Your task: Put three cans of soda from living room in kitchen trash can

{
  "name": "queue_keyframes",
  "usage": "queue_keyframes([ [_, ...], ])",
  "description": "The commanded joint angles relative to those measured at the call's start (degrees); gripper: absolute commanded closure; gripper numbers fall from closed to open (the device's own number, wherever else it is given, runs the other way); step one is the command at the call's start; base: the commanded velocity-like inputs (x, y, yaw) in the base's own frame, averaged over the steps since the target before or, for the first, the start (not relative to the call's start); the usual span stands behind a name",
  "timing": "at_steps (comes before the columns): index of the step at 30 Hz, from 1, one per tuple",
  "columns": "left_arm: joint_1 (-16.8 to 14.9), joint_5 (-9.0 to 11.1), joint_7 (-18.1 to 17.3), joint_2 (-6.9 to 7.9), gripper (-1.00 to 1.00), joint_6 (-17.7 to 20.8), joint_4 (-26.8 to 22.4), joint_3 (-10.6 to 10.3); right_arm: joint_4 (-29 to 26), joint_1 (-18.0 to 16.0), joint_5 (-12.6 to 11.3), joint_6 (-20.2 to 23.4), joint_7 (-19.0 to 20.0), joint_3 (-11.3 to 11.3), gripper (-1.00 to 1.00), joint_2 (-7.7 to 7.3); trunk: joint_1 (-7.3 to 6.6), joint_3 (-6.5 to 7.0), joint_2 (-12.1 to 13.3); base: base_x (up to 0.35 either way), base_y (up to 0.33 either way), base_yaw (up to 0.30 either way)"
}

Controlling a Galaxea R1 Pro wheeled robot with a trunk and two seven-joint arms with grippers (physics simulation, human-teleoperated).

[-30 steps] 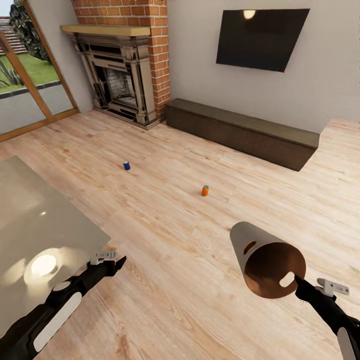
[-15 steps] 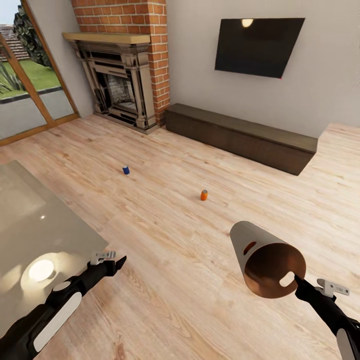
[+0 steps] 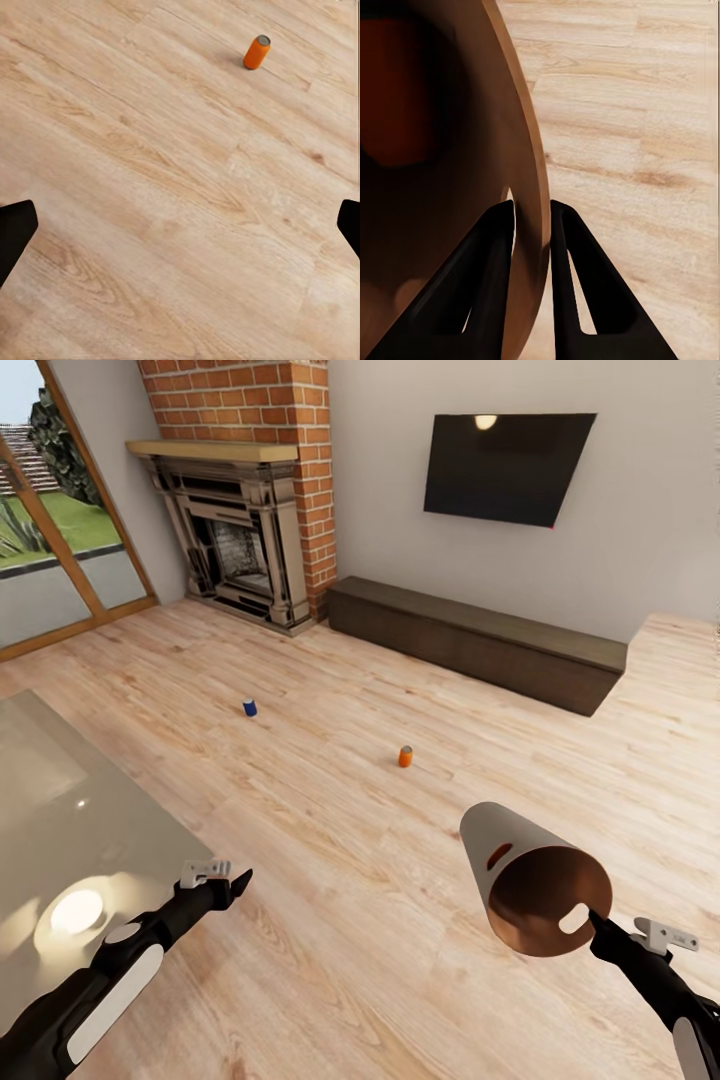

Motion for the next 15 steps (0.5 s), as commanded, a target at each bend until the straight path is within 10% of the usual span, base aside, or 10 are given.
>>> queue_keyframes([
  [1, 0.0, 0.0, 0.0, 0.00, -1.00, 0.0, 0.0, 0.0, -0.1, 0.0, -0.7, 0.1, 0.5, 0.0, 1.00, 0.02, 0.00, 0.07, 0.0, 0.000, 0.000, -0.060],
  [15, 0.0, 0.0, 0.0, 0.00, -1.00, -0.1, -0.1, 0.0, 0.3, 0.0, -0.7, 0.7, 0.7, 0.1, 1.00, 0.01, 0.00, 0.68, 0.0, 0.000, 0.000, -0.138],
])
